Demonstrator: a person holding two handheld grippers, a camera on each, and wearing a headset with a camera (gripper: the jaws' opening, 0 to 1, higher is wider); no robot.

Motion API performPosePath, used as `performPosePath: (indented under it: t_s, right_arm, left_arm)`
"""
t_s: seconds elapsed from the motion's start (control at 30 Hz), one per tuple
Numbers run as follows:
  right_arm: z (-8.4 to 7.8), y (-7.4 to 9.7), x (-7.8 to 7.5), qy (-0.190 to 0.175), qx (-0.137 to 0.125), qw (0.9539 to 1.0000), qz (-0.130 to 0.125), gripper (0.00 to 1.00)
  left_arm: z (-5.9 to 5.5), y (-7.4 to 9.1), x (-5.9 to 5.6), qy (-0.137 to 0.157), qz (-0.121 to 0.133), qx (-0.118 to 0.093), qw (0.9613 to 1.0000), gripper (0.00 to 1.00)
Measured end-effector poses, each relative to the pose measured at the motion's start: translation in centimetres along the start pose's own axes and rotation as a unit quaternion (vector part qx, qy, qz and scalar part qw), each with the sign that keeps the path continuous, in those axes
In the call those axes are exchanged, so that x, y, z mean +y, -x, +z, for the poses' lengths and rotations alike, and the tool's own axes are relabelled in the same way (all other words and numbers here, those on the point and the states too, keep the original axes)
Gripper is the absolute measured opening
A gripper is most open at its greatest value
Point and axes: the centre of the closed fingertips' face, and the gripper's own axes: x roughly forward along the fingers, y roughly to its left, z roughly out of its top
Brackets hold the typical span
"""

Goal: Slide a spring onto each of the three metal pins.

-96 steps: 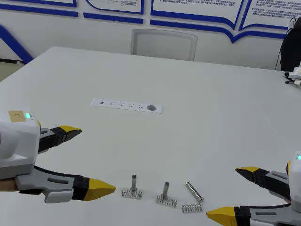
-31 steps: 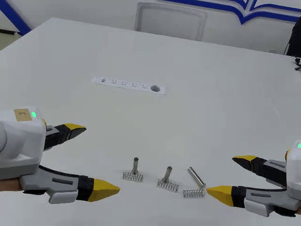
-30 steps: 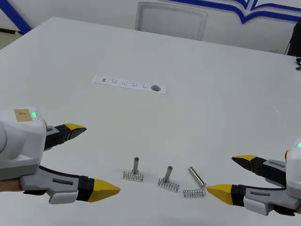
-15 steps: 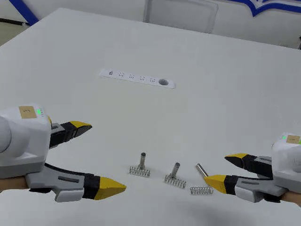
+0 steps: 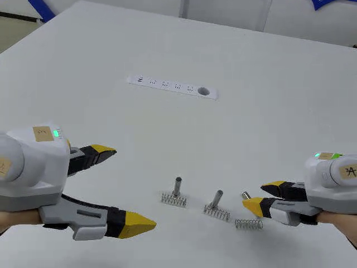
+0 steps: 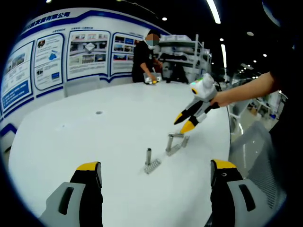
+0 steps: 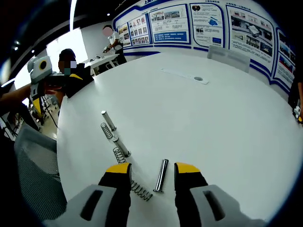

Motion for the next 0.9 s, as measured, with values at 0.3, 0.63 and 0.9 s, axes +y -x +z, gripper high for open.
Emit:
performPosePath:
  t_s: [0.3,0.63,0.9]
  right_arm:
    - [-0.6,-1.7,-1.7,-0.021,0.019,0.9991,-0.032,0.31]
    - [-1.1,-3.1,-1.5,-0.005,0.045,0.9984,-0.033,0.27]
    - [-1.8,-3.6,-1.7,0.015,0.069,0.9968,-0.037,0.23]
  left_arm:
    - [-0.8,-0.7,-0.2,0.009,-0.006,0.009,0.9999,0.97]
    - [-1.1,-1.3,-0.2,0.015,-0.011,0.015,0.9997,0.96]
    - [-1.0,-1.4,-0.1,0.015,-0.01,0.017,0.9997,0.96]
